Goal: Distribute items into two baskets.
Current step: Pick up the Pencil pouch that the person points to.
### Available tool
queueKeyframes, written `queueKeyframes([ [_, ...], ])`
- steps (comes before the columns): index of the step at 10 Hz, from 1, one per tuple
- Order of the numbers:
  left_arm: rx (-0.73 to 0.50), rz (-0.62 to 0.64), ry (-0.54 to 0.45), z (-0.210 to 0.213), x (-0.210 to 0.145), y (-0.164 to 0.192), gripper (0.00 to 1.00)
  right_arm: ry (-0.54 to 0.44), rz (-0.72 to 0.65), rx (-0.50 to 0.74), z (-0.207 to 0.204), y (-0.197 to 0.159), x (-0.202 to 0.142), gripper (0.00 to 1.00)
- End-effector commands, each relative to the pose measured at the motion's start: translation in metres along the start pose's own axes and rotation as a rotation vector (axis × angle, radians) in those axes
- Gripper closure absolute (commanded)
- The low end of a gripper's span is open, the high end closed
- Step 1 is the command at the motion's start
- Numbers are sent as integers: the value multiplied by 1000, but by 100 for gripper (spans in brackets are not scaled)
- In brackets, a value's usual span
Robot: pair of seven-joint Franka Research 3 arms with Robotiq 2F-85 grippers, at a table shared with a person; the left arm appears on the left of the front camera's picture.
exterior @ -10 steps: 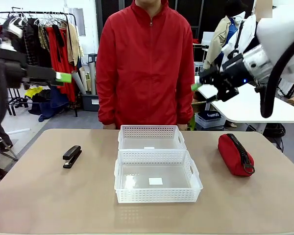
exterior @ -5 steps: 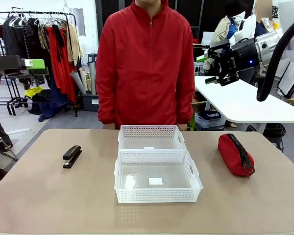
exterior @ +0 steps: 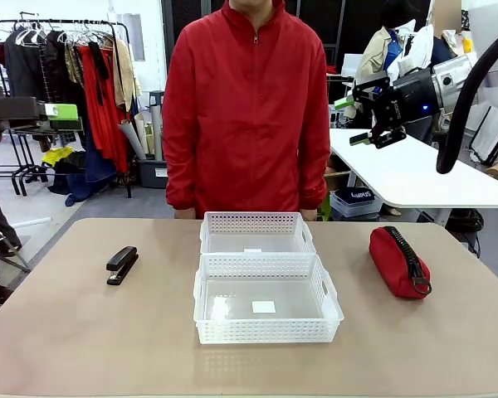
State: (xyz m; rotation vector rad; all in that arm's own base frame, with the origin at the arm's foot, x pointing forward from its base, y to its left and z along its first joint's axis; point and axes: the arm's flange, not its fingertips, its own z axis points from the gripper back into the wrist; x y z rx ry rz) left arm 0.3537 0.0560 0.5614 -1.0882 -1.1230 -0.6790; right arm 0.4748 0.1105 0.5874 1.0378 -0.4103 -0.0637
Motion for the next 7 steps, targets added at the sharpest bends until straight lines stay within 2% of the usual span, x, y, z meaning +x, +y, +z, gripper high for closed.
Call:
queueKeyframes([
  [1,-134,14,-37,12,10,8,0,12,-39,102,0,-1,7,0],
  [2,-180,23,-58,20,20,14,0,-4,-66,156,2,-1,14,0],
  [4,-281,-46,-141,36,35,22,0,5,-53,238,7,-3,17,0],
  [5,-372,-69,-160,43,43,27,0,9,-65,262,10,-6,23,0],
  [6,-365,-14,-150,49,52,33,0,1,-67,255,10,-8,25,0],
  [7,-87,59,16,52,48,42,0,-2,-64,248,8,-9,26,0],
])
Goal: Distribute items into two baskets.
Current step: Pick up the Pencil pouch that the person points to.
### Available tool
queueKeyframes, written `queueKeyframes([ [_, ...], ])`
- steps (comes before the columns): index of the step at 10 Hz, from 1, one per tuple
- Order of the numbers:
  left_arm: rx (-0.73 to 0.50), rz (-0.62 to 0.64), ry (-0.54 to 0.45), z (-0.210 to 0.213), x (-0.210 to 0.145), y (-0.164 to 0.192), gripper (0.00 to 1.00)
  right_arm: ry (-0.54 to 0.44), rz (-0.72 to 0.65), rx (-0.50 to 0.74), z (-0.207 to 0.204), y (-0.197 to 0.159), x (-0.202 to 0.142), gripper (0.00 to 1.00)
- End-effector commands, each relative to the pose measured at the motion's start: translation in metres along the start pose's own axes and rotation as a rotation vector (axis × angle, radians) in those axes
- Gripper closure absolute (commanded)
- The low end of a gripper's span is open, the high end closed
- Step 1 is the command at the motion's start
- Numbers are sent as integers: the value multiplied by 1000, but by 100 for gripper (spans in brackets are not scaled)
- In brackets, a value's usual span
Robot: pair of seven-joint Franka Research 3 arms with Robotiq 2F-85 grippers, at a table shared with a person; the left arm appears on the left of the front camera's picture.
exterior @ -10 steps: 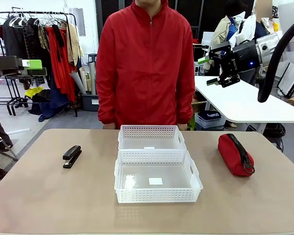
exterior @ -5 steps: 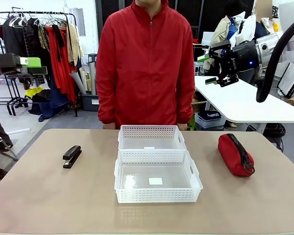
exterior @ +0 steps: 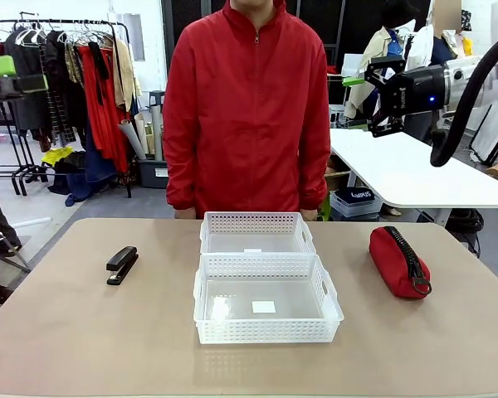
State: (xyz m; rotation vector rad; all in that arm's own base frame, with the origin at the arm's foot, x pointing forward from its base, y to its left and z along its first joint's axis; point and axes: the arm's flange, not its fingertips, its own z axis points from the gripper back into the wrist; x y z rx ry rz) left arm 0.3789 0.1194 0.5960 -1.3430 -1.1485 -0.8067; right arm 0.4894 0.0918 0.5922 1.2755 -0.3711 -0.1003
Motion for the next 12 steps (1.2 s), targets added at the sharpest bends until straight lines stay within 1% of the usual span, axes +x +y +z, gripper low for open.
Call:
queueKeyframes([
  [1,-70,-28,-33,-12,-3,-13,0,-6,31,20,-4,-3,7,0],
  [3,-70,-28,-33,-12,-3,-13,0,-6,36,12,-5,-6,9,0],
  [4,-70,-28,-33,-12,-3,-13,0,0,-1,-5,0,-6,3,0],
  [7,-70,-28,-33,-12,-3,-13,0,0,-1,-5,0,-6,3,0],
  [8,-64,-12,-10,-12,-1,-10,0,0,-1,-5,0,-6,3,0],
  [9,-80,107,121,-13,0,-11,0,-2,0,-10,0,-8,3,0],
  [10,-109,215,246,-21,-1,-8,0,12,-5,18,0,-9,3,0],
  [11,-127,309,331,-31,-3,-4,0,20,25,32,1,-9,1,0],
  [12,-138,366,389,-43,-6,2,0,13,34,37,3,-8,-1,0],
])
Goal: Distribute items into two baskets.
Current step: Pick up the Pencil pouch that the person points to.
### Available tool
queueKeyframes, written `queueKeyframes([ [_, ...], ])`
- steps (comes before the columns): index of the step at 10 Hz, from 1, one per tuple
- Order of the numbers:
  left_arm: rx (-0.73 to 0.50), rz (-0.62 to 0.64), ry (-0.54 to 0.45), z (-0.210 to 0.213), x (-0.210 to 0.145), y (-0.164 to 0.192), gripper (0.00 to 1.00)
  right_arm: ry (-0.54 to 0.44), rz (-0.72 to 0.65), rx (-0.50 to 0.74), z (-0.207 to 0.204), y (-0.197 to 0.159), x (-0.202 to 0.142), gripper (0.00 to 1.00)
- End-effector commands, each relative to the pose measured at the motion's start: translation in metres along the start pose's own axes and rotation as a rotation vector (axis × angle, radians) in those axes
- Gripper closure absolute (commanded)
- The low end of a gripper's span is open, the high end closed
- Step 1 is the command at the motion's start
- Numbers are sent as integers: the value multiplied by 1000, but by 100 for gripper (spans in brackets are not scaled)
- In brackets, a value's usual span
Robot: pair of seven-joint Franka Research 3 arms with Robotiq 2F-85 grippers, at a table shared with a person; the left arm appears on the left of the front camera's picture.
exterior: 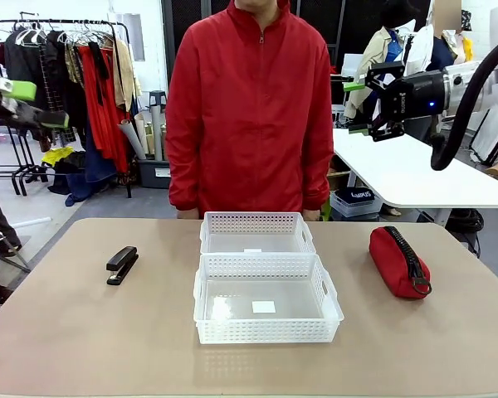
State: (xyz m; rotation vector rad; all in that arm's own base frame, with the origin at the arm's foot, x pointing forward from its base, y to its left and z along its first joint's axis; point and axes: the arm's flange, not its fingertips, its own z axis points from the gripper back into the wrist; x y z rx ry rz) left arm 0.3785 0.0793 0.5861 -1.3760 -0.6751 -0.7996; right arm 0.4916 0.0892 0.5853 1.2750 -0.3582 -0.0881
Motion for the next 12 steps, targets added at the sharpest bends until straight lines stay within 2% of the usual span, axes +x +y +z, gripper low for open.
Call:
queueKeyframes([
  [1,-70,128,124,-11,16,6,0,-6,35,47,4,0,-3,0],
  [3,-39,236,106,-35,31,17,0,-34,64,83,9,1,-1,0],
  [6,-38,381,-8,-56,54,37,0,-52,89,154,21,-9,10,0],
  [7,-108,404,-67,-53,57,40,0,-63,91,170,23,-13,14,0],
  [8,-43,338,47,-54,41,35,0,-84,85,157,22,-10,13,0],
  [10,-43,338,47,-54,41,35,0,-53,67,114,24,-3,11,0],
  [11,-60,373,13,-56,46,41,0,-65,62,122,26,-8,15,0],
  [12,23,502,43,-64,42,48,0,-26,129,115,31,-15,26,0],
])
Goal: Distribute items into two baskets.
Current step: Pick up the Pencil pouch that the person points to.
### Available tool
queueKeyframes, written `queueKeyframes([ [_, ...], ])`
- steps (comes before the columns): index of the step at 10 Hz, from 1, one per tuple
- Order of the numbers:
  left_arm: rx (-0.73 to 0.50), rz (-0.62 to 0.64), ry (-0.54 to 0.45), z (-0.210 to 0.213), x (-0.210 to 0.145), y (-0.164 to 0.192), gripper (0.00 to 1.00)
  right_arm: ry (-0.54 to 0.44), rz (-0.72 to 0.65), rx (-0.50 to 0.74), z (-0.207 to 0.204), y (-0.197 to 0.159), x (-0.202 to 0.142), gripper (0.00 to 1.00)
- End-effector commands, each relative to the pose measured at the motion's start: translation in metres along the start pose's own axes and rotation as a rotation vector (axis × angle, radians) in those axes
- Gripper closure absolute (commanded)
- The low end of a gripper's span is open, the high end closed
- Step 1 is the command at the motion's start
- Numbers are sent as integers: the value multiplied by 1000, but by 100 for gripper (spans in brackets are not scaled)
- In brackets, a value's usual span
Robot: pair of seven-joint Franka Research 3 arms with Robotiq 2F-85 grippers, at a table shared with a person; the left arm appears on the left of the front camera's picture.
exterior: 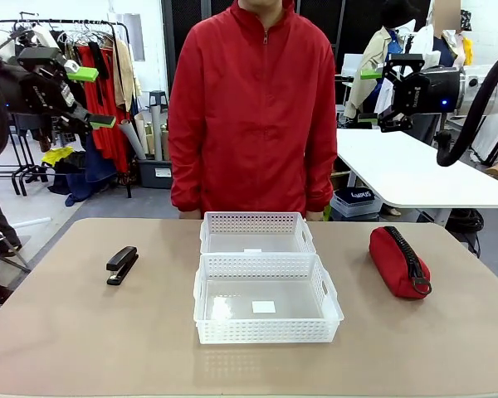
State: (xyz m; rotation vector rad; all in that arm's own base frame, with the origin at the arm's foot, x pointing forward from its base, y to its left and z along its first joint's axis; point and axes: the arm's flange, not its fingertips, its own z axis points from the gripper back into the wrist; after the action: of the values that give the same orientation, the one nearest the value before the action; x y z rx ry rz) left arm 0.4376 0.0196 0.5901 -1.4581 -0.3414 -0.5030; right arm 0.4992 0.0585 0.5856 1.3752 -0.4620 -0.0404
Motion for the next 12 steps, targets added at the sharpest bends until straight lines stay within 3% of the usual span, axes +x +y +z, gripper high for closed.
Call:
queueKeyframes([
  [1,53,214,-20,-14,6,13,0,81,68,23,8,-7,16,0],
  [3,8,302,-68,-22,16,22,0,153,27,59,12,-12,20,0],
  [8,-13,403,-226,-24,27,23,0,152,-27,105,14,-30,28,0],
  [12,-14,416,-196,-27,21,25,0,149,-45,112,12,-25,31,0],
])
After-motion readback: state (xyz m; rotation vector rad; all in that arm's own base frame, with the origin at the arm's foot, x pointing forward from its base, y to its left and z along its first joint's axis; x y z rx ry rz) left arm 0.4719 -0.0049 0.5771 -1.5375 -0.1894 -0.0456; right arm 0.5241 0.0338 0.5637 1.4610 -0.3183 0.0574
